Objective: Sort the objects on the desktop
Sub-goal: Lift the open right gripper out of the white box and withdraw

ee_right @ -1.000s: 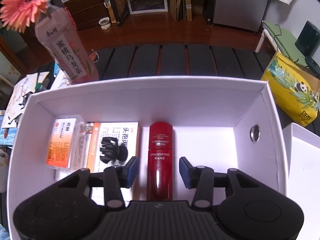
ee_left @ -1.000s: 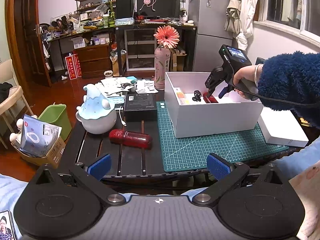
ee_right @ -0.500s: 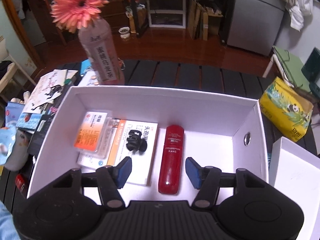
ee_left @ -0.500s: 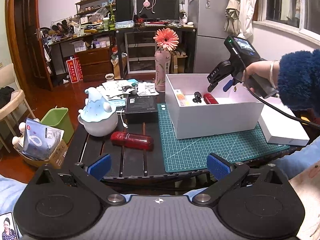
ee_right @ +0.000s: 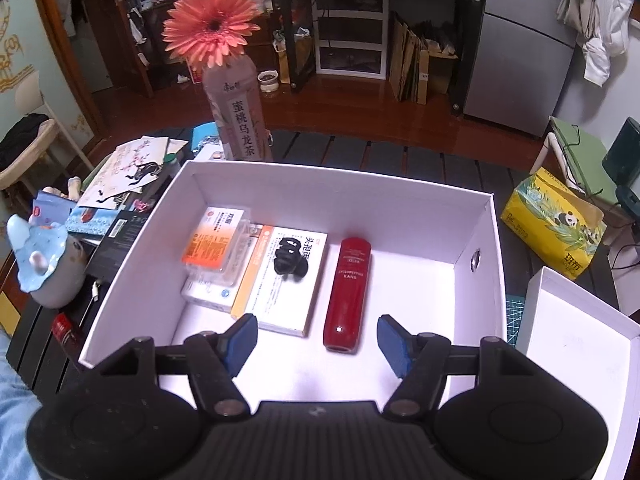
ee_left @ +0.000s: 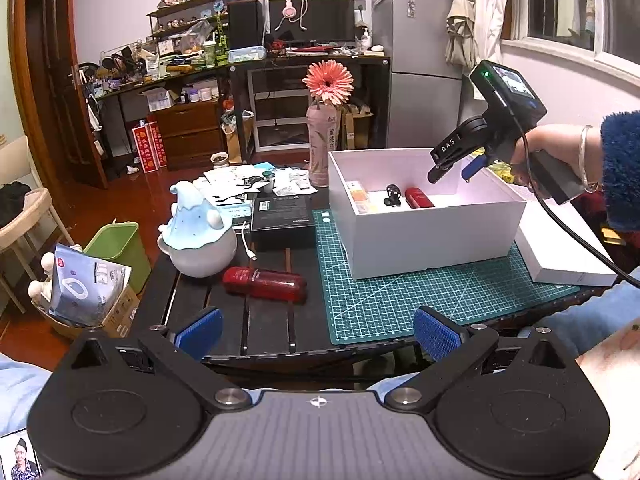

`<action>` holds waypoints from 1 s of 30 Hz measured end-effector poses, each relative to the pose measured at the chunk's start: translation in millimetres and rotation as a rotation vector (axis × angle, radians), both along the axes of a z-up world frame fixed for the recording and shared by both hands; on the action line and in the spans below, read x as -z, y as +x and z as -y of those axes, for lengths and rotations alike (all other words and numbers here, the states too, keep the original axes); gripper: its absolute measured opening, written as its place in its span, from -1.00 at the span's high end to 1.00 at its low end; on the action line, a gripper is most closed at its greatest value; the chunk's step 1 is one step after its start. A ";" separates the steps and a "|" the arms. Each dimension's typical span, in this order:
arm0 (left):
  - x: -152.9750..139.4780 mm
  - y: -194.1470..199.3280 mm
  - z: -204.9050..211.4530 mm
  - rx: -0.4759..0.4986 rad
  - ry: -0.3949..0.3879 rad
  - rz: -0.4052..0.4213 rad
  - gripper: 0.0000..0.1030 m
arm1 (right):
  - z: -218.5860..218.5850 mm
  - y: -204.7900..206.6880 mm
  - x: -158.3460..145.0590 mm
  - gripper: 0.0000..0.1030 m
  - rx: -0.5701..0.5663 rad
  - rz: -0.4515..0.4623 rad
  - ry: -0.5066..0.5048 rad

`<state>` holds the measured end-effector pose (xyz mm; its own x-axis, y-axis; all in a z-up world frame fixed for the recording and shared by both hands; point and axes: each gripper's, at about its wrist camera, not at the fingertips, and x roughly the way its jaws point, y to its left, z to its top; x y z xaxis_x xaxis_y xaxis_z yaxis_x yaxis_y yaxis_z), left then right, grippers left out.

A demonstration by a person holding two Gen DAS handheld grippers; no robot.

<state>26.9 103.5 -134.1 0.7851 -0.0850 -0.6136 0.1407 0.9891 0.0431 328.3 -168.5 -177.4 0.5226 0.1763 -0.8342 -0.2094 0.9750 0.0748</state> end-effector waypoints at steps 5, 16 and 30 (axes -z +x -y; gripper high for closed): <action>-1.1 -1.1 2.4 0.000 0.013 0.001 -1.00 | 0.9 -16.4 -6.1 -0.27 -0.005 0.047 0.017; -2.2 -3.2 7.2 0.003 0.041 0.003 -1.00 | -8.5 -46.9 -5.6 -0.28 -0.028 0.135 0.013; -2.5 -1.4 9.2 0.010 0.049 -0.006 -1.00 | -17.4 -83.4 1.3 -0.28 -0.044 0.205 0.079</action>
<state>25.5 94.3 -131.6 0.7803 -0.0625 -0.6222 0.1509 0.9844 0.0904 245.0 -151.1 -178.7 0.6699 0.2637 -0.6940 -0.2706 0.9572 0.1026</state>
